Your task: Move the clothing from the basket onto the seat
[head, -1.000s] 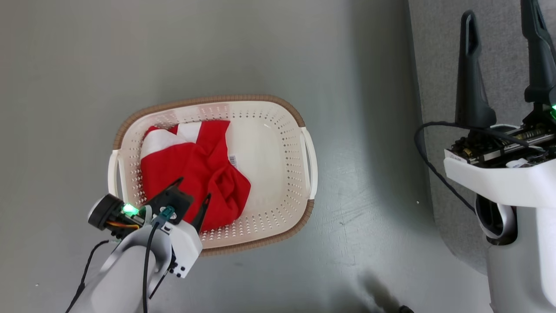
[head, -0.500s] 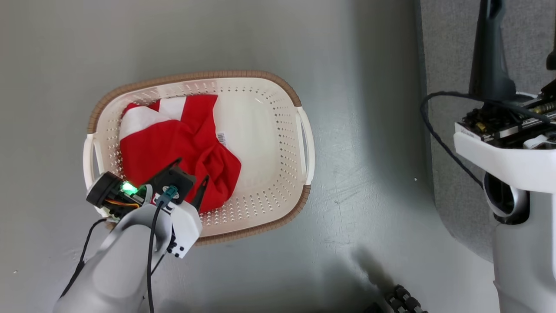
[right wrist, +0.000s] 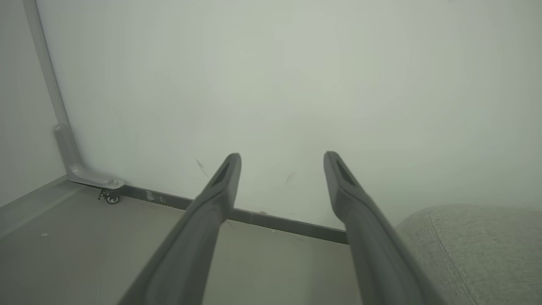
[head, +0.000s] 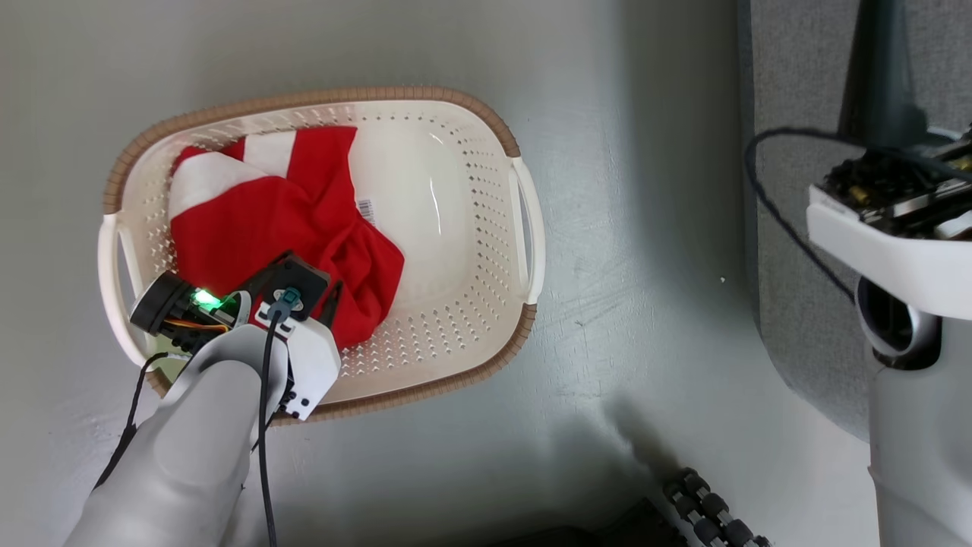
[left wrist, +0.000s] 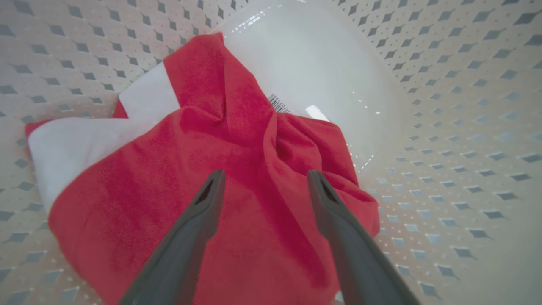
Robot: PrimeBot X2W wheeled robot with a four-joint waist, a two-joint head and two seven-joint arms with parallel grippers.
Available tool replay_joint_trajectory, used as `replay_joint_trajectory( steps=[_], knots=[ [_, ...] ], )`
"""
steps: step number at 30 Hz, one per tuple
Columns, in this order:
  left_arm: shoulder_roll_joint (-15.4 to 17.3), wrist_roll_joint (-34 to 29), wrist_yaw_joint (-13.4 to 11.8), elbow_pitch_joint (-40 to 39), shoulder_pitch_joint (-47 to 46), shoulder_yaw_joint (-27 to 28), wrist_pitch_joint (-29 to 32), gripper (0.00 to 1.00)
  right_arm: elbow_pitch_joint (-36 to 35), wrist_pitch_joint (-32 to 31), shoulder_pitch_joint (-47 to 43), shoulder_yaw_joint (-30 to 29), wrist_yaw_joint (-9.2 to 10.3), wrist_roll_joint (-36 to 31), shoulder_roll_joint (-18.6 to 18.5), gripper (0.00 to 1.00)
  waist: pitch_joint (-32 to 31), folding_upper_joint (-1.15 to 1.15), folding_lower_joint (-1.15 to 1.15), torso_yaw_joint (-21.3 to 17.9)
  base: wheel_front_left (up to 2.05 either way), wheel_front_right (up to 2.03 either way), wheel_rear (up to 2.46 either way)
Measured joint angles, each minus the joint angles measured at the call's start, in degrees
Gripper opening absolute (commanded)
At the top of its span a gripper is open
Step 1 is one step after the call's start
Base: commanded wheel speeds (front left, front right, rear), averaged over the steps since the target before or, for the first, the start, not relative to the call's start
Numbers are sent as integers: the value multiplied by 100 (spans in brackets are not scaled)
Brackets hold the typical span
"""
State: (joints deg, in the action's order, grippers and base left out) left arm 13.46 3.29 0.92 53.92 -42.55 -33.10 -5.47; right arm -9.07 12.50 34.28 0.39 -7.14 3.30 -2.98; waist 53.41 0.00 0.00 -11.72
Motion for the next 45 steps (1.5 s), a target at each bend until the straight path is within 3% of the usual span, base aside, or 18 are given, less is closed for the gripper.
replay_joint_trajectory(
  steps=[13,14,16,17,18,19,23,45],
  knots=[
    [52,-113,-40,349,-337,-64,151,100,13,77,259,12,0,57,-2,100,373,0,0,-123,0,0,0],
    [46,-119,-40,360,-356,-75,152,95,14,87,283,13,0,58,-1,100,395,0,0,-132,0,0,0],
    [35,-147,-40,390,-383,-97,182,69,32,113,333,14,0,92,-2,100,438,0,0,-150,0,0,0],
    [34,-151,-40,408,-392,-101,193,49,32,119,348,14,0,115,-2,100,457,0,0,-159,0,0,0],
    [34,-151,-40,408,-392,-101,193,49,32,119,348,14,0,115,-2,100,457,0,0,-159,0,0,0],
    [33,-152,-40,438,-408,-111,194,42,35,120,352,20,0,133,-2,100,477,0,0,-168,0,0,0],
    [41,-180,-40,508,-498,-125,199,0,54,127,363,29,0,165,-2,100,541,0,0,-206,0,0,0],
    [-68,-146,-197,475,-730,-25,-442,0,383,212,616,-12,0,190,-2,100,480,0,0,-170,0,0,0]
  ],
)
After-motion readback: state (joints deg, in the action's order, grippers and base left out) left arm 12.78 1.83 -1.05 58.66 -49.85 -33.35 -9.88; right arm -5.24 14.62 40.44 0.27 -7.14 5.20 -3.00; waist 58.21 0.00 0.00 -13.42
